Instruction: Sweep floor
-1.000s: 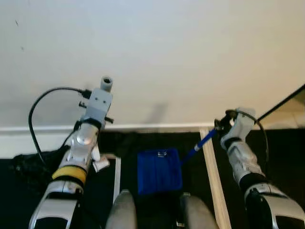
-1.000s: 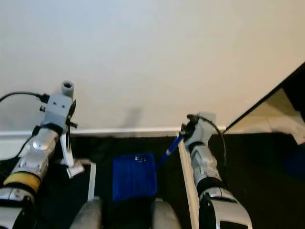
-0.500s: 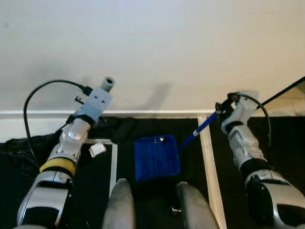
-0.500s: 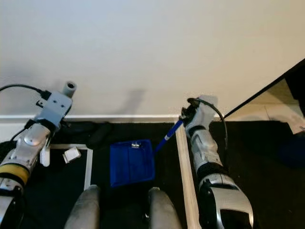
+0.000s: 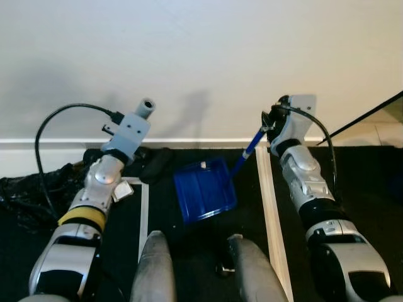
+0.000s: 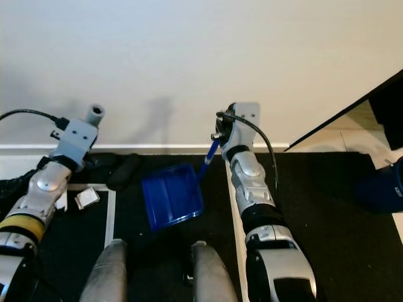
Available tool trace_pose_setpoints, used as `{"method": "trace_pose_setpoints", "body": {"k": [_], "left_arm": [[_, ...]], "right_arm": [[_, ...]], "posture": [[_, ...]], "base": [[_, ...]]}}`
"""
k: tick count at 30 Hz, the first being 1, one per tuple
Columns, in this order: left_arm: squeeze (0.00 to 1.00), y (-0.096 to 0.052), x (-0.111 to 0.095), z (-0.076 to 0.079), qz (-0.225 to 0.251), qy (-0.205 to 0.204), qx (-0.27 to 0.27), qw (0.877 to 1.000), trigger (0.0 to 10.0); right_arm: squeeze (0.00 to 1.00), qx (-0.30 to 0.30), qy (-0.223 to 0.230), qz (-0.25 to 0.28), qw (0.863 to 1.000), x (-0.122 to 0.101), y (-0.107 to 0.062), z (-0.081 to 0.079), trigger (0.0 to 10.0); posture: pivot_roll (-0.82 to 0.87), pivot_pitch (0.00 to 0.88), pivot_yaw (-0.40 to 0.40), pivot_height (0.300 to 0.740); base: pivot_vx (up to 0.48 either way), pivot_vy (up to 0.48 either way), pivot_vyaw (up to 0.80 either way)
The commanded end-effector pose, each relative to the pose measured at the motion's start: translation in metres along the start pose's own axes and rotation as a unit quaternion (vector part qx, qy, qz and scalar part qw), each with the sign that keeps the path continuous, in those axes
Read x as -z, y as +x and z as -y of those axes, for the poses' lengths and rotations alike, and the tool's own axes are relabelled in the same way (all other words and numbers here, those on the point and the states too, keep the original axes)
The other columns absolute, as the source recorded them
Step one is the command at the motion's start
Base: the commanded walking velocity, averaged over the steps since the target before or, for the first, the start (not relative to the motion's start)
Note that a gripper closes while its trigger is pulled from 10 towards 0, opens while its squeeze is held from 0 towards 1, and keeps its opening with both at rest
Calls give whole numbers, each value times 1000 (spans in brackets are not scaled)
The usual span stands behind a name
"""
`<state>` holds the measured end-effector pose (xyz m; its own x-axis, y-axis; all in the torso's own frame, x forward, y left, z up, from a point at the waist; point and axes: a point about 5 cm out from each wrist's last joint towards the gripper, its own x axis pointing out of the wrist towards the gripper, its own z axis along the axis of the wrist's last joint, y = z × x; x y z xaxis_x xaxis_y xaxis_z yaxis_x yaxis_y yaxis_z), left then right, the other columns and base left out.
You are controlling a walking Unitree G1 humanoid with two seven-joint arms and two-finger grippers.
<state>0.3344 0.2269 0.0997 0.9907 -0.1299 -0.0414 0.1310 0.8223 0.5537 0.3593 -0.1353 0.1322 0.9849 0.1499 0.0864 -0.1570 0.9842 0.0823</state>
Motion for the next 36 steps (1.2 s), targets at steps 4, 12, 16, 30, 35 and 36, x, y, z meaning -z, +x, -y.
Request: {"method": "trace_pose_setpoints", "body": {"k": [4,12,16,30,35,36], "left_arm": [[0,-1,-1,9,12,-20,3,1000,10000],[0,0,0,12,7,-17,14,1000,10000],[0,0,0,10,6,-16,7,1000,10000],[0,3,-2,15,11,-22,3,1000,10000],[0,4,-4,13,15,-21,5,1000,10000],[0,4,-4,13,16,-21,5,1000,10000]], "right_arm": [[0,39,12,8,999,-2,-9,19,10000],[0,21,-6,-66,998,24,-24,20,10000],[0,20,-13,-74,997,25,-25,19,10000],[0,-29,-58,-37,997,23,-27,-26,10000],[0,-27,-43,-22,998,19,-26,-30,10000],[0,-25,-42,-21,999,17,-25,-29,10000]], "posture": [[-19,261,-164,740],[-16,267,-161,740],[-17,268,-161,740],[-25,279,-163,740],[-21,281,-163,740],[-21,281,-163,740]], "base": [[0,0,0],[0,0,0],[0,0,0],[0,0,0],[0,0,0],[0,0,0]]}}
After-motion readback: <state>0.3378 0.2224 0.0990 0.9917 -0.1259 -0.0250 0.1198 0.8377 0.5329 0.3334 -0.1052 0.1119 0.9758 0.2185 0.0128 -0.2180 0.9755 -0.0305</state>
